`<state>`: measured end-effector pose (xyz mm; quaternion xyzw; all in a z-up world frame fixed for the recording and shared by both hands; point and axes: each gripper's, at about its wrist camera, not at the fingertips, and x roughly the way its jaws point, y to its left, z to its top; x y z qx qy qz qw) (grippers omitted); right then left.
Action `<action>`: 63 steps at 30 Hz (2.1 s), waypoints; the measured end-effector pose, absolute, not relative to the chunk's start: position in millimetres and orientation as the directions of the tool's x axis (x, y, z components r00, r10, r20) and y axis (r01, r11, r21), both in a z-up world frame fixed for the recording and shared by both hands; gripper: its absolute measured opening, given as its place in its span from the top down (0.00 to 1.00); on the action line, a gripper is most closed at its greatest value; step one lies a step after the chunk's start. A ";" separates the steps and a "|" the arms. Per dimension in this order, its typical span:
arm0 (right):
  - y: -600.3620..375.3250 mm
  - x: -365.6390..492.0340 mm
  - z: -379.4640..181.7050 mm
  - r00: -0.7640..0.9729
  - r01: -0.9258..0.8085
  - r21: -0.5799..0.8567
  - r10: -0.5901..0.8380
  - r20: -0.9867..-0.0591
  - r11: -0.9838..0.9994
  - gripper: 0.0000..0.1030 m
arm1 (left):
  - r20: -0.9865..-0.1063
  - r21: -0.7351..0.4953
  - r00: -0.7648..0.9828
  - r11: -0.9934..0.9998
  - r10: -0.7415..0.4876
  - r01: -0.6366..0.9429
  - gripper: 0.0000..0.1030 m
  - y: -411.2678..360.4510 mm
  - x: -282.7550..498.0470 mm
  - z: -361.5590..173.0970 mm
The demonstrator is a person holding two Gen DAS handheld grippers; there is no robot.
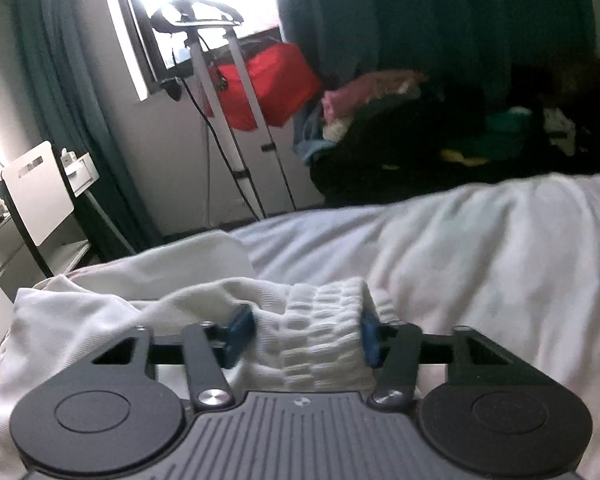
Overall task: Fold clothes
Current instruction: 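Grasp the white sweatpants cuff with the left gripper and lift it, then pull the held cuff across the bed with the left gripper to spread the pants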
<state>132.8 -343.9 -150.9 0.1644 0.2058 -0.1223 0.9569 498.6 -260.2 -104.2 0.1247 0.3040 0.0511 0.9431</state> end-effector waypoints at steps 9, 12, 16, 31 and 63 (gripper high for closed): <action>-341.0 128.1 -148.2 0.898 0.317 0.272 -0.196 -0.394 0.908 0.11 | -0.389 0.211 0.918 0.977 0.082 0.002 0.77 -207.7 410.1 -30.8; -337.9 123.3 -144.2 0.908 0.315 0.264 -0.208 -0.365 0.912 0.11 | -0.301 0.184 0.954 0.982 0.011 0.047 0.78 -178.8 354.5 4.2; -326.9 111.3 -136.6 0.930 0.296 0.217 -0.229 -0.288 0.930 0.11 | -0.233 0.159 0.972 0.986 -0.019 0.057 0.79 -132.0 287.7 36.0; -262.9 51.3 -105.2 0.961 0.007 0.151 0.035 -0.274 0.989 0.11 | -0.294 -0.005 0.956 1.000 -0.004 0.003 0.84 60.5 109.3 2.0; -181.3 77.8 -133.0 0.912 -0.176 -0.096 0.125 -0.390 0.980 0.84 | -0.297 -0.349 0.951 0.937 -0.084 -0.026 0.83 172.4 135.3 -50.7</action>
